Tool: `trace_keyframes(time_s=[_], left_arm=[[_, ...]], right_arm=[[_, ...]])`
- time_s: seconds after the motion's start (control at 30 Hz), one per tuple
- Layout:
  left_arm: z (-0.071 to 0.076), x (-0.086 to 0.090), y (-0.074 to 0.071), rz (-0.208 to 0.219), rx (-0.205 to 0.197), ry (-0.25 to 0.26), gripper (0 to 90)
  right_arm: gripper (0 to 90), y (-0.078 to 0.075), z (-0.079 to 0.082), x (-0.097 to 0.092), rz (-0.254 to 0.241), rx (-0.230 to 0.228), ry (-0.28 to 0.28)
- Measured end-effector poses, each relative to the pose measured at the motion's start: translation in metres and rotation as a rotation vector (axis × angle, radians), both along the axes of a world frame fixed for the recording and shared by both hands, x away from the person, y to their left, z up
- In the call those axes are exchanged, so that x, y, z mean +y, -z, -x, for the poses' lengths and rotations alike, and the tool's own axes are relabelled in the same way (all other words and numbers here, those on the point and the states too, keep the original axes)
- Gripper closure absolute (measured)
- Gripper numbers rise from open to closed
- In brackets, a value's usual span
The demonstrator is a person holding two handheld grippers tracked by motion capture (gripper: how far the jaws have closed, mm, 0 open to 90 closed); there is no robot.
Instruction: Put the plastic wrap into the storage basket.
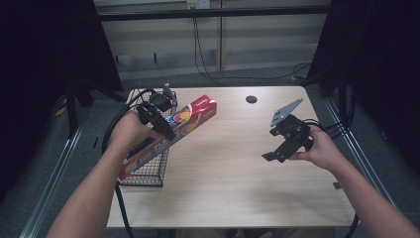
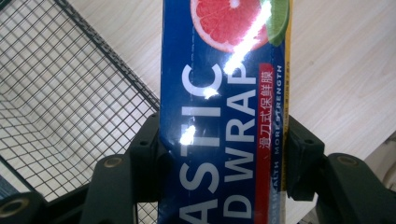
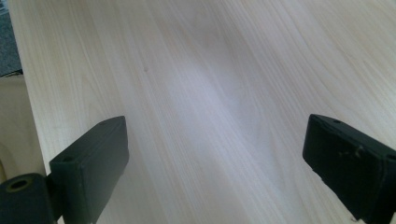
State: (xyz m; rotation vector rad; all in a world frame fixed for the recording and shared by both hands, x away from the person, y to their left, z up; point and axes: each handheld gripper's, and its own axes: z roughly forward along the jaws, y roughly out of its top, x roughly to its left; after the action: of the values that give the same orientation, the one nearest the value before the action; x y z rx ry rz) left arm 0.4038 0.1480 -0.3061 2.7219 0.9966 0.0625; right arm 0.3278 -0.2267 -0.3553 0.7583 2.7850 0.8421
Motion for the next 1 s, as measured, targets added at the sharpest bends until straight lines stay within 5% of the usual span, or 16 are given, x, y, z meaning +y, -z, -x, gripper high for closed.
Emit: trace_keyframes(time_s=[0.23,1.0], left_arm=[[-0.003,0.008,0.002,0.018,0.0,-0.093,43.8],[-0.009,0.029,-0.001,0.002,-0.018,-0.201,43.9]], right_arm=[[7.5,0.0,0.001,-0.002,0.002,-0.007,0.002],[7.7,0.008,0.005,-0.01,-0.001,0.014,0.027]])
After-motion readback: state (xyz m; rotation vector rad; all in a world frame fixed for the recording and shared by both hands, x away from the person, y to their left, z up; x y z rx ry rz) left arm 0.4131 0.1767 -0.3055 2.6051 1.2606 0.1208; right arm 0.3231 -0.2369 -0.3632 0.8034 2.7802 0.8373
